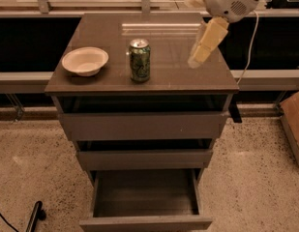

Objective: Place green can into bottom drawer

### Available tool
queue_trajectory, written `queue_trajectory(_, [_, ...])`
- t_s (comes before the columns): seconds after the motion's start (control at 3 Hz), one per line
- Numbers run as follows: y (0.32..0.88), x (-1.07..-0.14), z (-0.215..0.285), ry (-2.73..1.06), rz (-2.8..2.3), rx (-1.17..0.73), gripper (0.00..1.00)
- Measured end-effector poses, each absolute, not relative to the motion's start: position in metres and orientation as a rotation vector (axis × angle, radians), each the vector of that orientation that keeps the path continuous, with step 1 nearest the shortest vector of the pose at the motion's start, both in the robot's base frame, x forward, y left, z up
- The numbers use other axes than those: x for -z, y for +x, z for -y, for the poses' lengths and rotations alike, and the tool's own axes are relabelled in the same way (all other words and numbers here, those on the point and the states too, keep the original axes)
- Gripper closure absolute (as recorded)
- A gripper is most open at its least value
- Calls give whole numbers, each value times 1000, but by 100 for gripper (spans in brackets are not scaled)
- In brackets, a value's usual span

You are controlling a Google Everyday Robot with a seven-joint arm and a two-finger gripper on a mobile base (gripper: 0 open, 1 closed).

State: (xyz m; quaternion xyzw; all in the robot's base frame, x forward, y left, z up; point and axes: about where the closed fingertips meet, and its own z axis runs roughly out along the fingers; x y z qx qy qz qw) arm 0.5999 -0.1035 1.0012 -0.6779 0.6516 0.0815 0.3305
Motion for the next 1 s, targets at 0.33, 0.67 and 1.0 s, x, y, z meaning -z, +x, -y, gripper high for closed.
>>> queue_trajectory(0.33, [645,-1005,86,-1716,-1608,-231,0])
queue_trajectory(0.67, [649,-1007,87,-1708,-1603,-229,0])
queue_trajectory(1.0, [655,-985,80,-1650,-1627,-330,0])
